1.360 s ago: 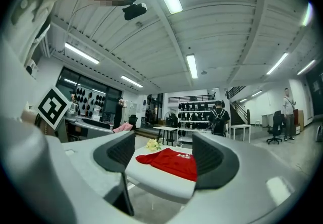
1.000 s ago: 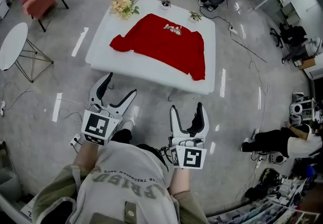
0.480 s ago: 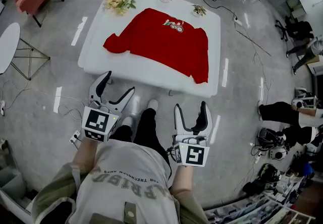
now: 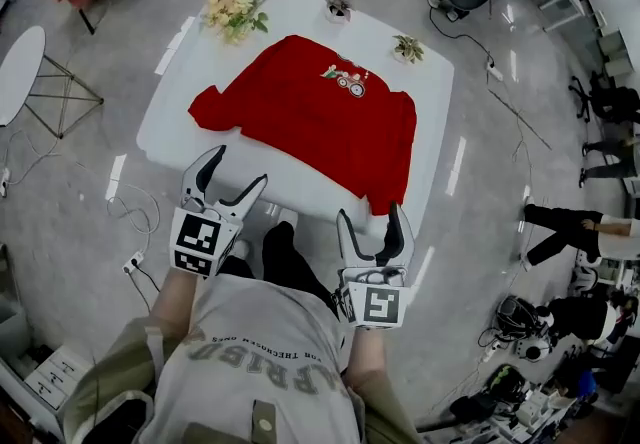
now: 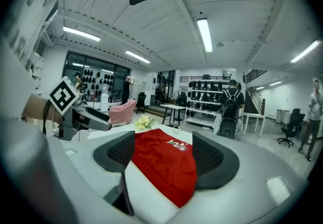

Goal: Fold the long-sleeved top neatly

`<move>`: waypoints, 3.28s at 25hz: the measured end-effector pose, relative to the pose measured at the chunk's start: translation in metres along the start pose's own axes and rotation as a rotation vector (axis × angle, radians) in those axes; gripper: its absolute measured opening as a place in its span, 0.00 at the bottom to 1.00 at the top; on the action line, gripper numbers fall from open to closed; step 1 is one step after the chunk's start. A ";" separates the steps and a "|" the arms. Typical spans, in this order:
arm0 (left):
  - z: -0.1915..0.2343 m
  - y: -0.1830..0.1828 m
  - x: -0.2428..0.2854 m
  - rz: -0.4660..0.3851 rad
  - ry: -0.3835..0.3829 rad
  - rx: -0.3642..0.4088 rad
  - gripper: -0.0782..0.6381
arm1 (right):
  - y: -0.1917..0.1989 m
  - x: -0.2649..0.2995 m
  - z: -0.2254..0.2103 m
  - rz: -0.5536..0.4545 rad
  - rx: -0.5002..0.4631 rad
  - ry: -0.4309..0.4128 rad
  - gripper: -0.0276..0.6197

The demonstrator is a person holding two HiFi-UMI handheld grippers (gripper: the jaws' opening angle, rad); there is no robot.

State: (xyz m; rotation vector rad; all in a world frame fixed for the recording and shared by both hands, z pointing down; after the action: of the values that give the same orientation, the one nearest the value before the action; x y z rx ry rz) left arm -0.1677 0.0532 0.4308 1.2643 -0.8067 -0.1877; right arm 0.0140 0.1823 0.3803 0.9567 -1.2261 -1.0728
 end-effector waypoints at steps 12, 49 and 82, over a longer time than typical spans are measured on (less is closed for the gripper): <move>0.016 0.033 0.085 0.237 -0.149 0.034 0.60 | 0.078 0.079 -0.051 0.186 0.009 -0.190 0.58; 0.059 0.054 0.105 0.446 0.289 0.213 0.15 | 0.153 0.101 -0.026 0.558 -0.029 -0.075 0.06; 0.022 0.137 0.005 0.603 0.030 0.177 0.51 | 0.183 0.011 -0.005 0.546 0.106 -0.324 0.43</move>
State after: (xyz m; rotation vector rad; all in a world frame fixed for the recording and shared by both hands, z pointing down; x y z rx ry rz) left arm -0.2186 0.0783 0.5577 1.1292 -1.1590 0.3944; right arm 0.0391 0.2156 0.5588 0.4818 -1.7016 -0.7433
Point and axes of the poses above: the fingertips, and each gripper's own axes: x forward along the fingers, z to its left, y out of its underside, the point moved 2 cm from there along -x, backward along the fingers
